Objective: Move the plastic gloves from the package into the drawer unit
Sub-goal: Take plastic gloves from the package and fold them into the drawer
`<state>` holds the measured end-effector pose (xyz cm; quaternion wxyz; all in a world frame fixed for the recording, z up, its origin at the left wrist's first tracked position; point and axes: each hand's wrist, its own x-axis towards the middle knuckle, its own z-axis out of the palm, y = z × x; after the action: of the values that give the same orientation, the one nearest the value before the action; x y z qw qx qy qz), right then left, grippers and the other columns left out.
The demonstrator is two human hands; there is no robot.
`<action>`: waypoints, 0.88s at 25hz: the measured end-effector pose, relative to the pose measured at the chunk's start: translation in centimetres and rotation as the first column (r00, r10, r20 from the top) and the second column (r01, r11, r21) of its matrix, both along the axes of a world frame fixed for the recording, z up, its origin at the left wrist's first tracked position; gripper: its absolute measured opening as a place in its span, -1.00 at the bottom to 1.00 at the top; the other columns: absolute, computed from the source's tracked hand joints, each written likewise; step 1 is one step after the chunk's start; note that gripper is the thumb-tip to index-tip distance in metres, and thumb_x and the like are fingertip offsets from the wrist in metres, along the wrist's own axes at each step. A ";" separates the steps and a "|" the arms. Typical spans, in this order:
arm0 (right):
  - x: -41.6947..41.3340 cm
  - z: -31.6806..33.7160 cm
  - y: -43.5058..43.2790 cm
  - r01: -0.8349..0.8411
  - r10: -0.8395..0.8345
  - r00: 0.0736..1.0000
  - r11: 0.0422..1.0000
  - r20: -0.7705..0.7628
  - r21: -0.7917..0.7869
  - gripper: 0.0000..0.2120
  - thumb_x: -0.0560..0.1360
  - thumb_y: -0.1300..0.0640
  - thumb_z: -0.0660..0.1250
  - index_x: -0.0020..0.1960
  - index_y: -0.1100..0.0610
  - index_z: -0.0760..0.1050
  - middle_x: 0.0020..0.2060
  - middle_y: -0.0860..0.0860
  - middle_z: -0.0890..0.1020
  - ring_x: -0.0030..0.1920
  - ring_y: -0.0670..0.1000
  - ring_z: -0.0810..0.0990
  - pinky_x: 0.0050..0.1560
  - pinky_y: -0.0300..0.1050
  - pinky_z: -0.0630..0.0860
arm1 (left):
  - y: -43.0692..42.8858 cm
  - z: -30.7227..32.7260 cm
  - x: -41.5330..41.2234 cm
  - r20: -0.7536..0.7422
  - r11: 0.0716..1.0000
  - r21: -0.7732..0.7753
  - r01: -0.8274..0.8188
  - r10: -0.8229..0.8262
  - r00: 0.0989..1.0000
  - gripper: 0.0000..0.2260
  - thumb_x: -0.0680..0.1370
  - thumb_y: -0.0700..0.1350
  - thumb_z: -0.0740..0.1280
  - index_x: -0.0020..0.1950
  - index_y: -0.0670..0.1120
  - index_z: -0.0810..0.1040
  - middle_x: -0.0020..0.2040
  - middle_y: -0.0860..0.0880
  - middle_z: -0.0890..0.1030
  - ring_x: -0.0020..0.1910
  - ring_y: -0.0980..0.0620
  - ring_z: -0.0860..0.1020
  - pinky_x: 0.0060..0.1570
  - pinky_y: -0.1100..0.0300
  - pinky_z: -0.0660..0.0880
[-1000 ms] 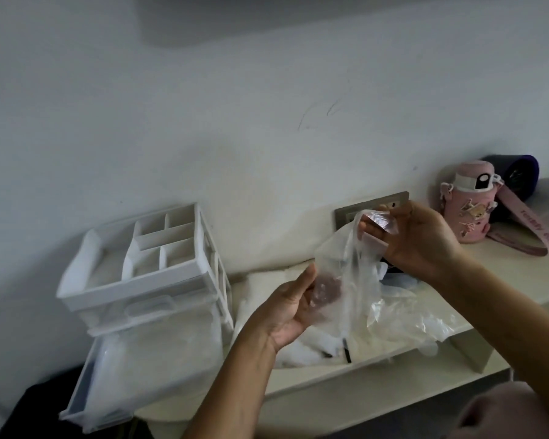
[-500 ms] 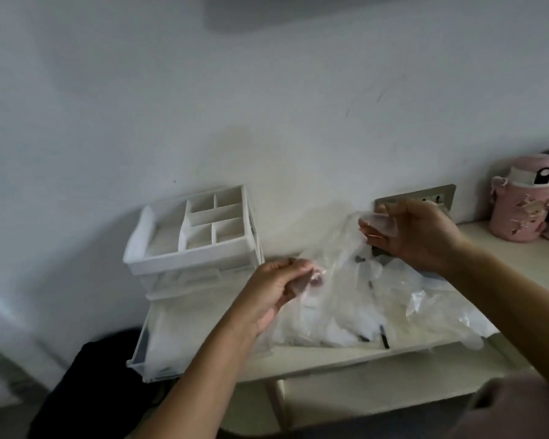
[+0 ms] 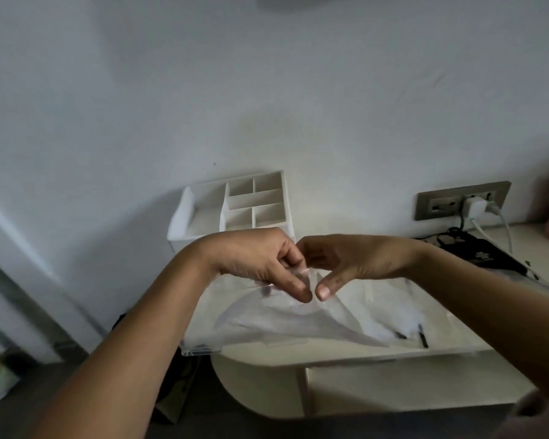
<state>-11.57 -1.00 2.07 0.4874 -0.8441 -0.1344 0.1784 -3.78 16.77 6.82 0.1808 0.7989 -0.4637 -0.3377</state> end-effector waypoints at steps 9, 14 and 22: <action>2.7 -2.6 3.6 -0.096 0.116 0.991 0.963 -0.066 0.252 -0.89 0.41 0.16 0.40 -0.20 0.14 0.46 -0.22 0.01 0.58 -0.09 0.00 0.54 0.10 -0.06 0.40 | 5.6 -3.3 3.2 -0.175 0.986 -0.101 -0.136 0.117 0.978 -0.91 0.41 -0.22 0.49 -0.20 -0.07 0.62 -0.33 0.12 0.57 -0.31 0.23 0.52 -0.22 0.36 0.44; 3.9 -2.5 3.9 0.044 -0.013 0.995 0.951 -0.101 0.306 -0.83 0.38 0.27 0.44 -0.12 0.15 0.46 -0.39 -0.04 0.45 -0.33 -0.10 0.47 -0.19 -0.29 0.52 | 6.5 -5.9 4.9 -0.535 0.787 -0.303 -0.537 0.325 0.780 -0.80 0.34 -0.25 0.44 -0.06 -0.22 0.61 -0.16 -0.08 0.67 -0.16 0.06 0.64 -0.13 0.26 0.57; 4.7 -1.2 2.0 0.354 -0.354 0.935 0.935 -0.015 0.005 -0.87 0.43 0.09 0.43 -0.15 0.16 0.65 -0.31 -0.03 0.62 -0.32 -0.18 0.56 -0.20 -0.35 0.50 | 8.3 -7.4 6.2 -0.564 0.579 -0.283 -0.765 0.544 0.621 -0.92 0.39 -0.27 0.44 -0.17 -0.16 0.56 -0.33 -0.08 0.65 -0.37 0.04 0.64 -0.38 0.28 0.55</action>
<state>-6.90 0.96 0.82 0.5157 -0.8514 0.0222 0.0932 2.43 25.07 -0.60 0.5893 0.7462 -0.1452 -0.2735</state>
